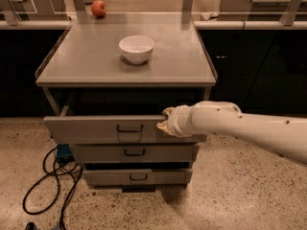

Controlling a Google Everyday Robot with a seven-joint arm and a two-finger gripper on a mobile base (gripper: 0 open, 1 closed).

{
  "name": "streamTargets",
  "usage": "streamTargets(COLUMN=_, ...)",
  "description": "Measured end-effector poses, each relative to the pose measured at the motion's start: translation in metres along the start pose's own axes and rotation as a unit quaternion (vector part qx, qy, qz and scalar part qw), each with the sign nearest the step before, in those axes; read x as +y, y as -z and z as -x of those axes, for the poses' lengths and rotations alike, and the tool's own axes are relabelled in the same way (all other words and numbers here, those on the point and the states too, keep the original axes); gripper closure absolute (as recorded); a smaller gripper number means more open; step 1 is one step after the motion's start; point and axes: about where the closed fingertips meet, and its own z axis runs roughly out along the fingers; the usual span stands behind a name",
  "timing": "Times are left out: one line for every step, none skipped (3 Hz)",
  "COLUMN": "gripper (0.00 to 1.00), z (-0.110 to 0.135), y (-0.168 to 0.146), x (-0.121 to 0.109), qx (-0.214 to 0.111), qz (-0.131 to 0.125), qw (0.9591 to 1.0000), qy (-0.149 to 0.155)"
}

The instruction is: Open top drawer

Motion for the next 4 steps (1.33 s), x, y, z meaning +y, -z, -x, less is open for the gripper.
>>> streamTargets(gripper=1.00, z=-0.008, y=0.010, x=0.016, qx=0.001, qz=-0.005, qw=1.0000, qy=-0.001)
streamTargets(gripper=1.00, z=-0.006, y=0.014, x=0.016, qx=0.001, qz=-0.005, qw=1.0000, qy=-0.001)
streamTargets(gripper=1.00, z=-0.013, y=0.025, x=0.030, qx=-0.001, qz=-0.006, qw=1.0000, qy=-0.001)
streamTargets(gripper=1.00, z=-0.010, y=0.029, x=0.030, qx=-0.001, qz=-0.006, qw=1.0000, qy=0.000)
